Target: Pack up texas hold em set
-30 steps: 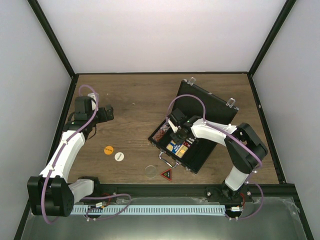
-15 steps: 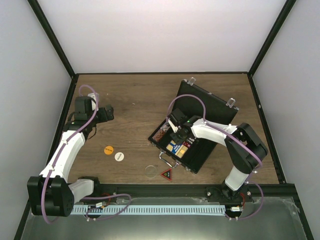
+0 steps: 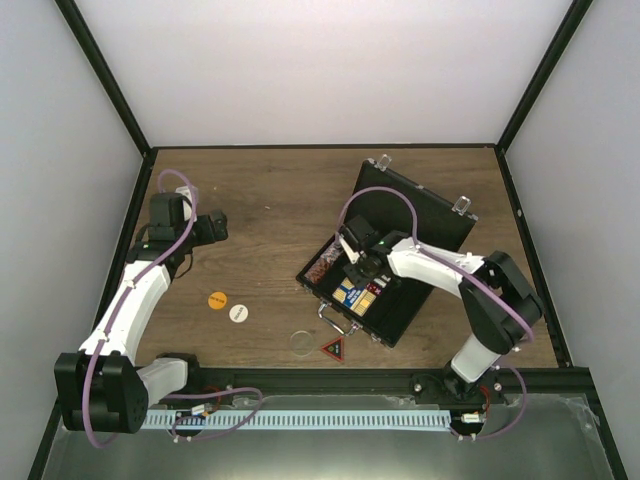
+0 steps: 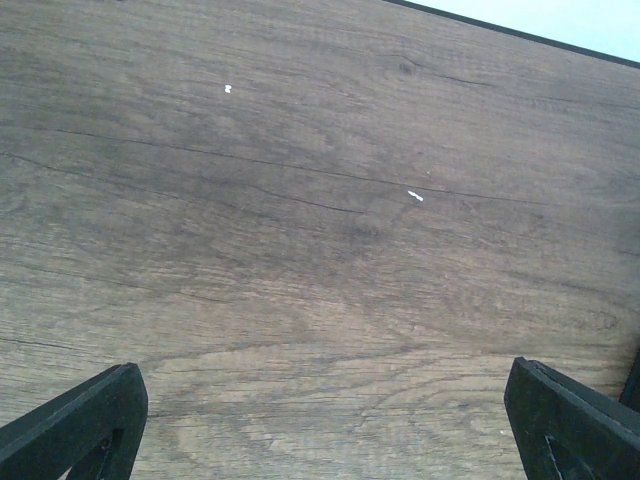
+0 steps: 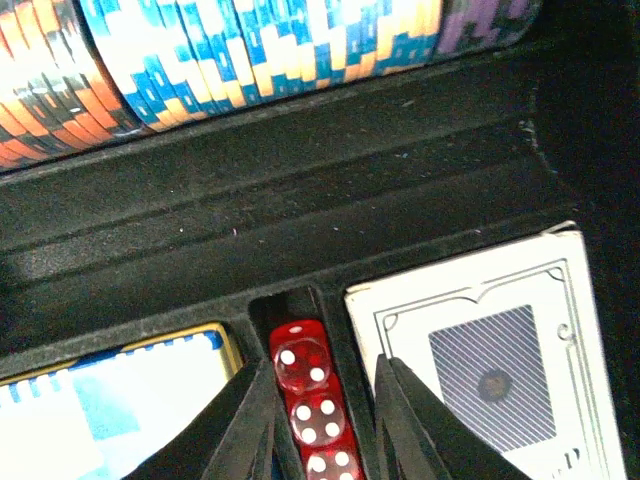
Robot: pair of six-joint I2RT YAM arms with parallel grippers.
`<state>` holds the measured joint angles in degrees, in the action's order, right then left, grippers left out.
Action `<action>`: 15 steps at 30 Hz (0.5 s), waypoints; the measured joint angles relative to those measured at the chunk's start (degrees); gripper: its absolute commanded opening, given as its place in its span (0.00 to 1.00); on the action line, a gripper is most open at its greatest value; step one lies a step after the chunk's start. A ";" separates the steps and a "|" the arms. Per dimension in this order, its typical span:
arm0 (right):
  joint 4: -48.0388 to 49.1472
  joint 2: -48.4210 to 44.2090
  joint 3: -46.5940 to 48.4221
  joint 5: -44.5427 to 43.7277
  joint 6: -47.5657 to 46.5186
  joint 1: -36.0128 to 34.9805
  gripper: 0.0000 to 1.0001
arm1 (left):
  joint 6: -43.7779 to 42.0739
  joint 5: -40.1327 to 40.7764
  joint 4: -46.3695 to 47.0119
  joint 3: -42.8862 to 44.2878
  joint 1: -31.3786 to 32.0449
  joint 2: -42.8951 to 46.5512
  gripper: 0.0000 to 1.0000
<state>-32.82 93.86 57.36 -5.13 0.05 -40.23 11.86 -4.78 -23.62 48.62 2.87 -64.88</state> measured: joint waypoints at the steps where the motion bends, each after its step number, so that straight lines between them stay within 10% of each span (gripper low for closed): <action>1: -0.15 -0.46 -0.11 -0.15 0.04 0.07 0.29 | 0.00 0.00 0.00 0.00 0.00 0.00 1.00; 8: -0.02 -5.51 -0.24 1.27 1.05 0.28 0.31 | 0.00 0.04 0.00 0.00 0.00 -0.11 1.00; 15: -2.45 -7.56 1.11 -0.22 9.03 -5.20 0.54 | -0.02 1.09 0.00 -0.09 0.00 0.39 1.00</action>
<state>-35.27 86.30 58.48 -5.34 9.08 -45.43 11.84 -3.68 -23.62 48.53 2.87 -64.49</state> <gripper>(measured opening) 0.469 0.998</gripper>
